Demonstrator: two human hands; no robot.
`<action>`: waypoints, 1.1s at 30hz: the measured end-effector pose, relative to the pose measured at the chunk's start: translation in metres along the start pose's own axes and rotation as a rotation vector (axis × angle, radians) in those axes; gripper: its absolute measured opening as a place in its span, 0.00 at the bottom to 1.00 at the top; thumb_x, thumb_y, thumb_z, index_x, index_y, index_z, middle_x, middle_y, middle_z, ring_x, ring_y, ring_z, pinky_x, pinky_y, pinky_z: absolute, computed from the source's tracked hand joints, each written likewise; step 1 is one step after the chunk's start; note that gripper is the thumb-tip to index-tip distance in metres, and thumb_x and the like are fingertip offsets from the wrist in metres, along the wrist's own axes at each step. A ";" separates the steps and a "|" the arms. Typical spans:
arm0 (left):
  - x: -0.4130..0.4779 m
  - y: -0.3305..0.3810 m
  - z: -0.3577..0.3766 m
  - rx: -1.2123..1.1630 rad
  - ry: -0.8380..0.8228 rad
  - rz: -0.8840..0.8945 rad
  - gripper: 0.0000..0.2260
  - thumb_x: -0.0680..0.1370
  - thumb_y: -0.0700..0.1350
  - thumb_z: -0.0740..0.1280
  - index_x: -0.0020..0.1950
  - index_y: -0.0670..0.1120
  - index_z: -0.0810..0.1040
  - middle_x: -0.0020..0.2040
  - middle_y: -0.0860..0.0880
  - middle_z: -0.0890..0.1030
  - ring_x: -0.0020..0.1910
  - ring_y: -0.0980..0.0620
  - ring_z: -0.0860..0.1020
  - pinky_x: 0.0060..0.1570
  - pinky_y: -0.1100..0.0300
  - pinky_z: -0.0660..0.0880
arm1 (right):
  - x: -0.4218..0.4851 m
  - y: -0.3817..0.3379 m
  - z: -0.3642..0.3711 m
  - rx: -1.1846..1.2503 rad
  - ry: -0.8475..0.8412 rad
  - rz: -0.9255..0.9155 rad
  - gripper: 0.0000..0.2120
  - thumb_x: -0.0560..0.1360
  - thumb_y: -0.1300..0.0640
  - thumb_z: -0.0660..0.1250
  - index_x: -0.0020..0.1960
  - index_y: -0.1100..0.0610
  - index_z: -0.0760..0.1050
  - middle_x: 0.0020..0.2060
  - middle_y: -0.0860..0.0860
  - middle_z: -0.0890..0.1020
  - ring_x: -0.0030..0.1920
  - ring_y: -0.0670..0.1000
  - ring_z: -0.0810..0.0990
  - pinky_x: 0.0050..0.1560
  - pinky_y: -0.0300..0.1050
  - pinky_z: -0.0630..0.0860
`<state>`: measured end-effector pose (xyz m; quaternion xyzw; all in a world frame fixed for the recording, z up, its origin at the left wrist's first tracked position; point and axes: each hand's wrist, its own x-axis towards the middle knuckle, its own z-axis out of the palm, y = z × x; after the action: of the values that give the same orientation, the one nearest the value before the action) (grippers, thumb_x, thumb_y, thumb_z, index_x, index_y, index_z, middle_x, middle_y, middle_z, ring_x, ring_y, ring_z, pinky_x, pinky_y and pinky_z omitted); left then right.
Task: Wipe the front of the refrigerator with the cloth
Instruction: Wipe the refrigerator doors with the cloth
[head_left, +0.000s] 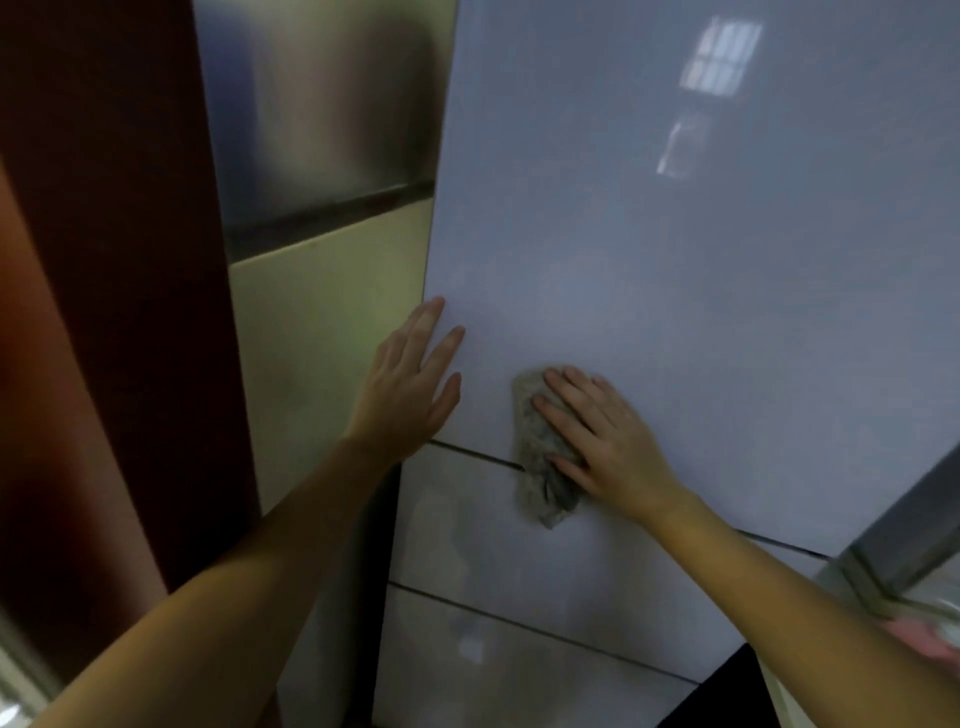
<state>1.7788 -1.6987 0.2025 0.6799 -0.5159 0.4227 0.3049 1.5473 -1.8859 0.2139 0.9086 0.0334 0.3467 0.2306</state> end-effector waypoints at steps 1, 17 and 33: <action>-0.006 0.002 0.005 0.000 0.001 -0.013 0.23 0.82 0.49 0.63 0.75 0.40 0.71 0.78 0.35 0.66 0.78 0.37 0.65 0.72 0.43 0.70 | 0.007 0.004 -0.002 -0.002 0.027 0.003 0.30 0.78 0.49 0.71 0.76 0.59 0.70 0.77 0.59 0.68 0.79 0.60 0.64 0.79 0.59 0.63; -0.085 -0.007 0.063 0.033 0.123 -0.128 0.24 0.82 0.49 0.63 0.77 0.41 0.69 0.77 0.36 0.68 0.74 0.37 0.70 0.69 0.46 0.69 | 0.010 -0.041 0.063 0.015 0.093 -0.094 0.27 0.80 0.48 0.68 0.76 0.59 0.70 0.77 0.59 0.68 0.80 0.59 0.63 0.79 0.58 0.62; -0.033 -0.010 0.012 -0.041 0.089 -0.165 0.23 0.84 0.50 0.59 0.77 0.42 0.69 0.78 0.39 0.67 0.72 0.40 0.71 0.70 0.52 0.69 | 0.089 -0.022 0.012 0.012 0.128 -0.071 0.25 0.79 0.50 0.68 0.73 0.59 0.73 0.75 0.60 0.71 0.77 0.60 0.67 0.78 0.60 0.64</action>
<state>1.7881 -1.6914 0.1679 0.6942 -0.4528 0.4152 0.3751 1.6246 -1.8512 0.2514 0.8843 0.0824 0.3952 0.2346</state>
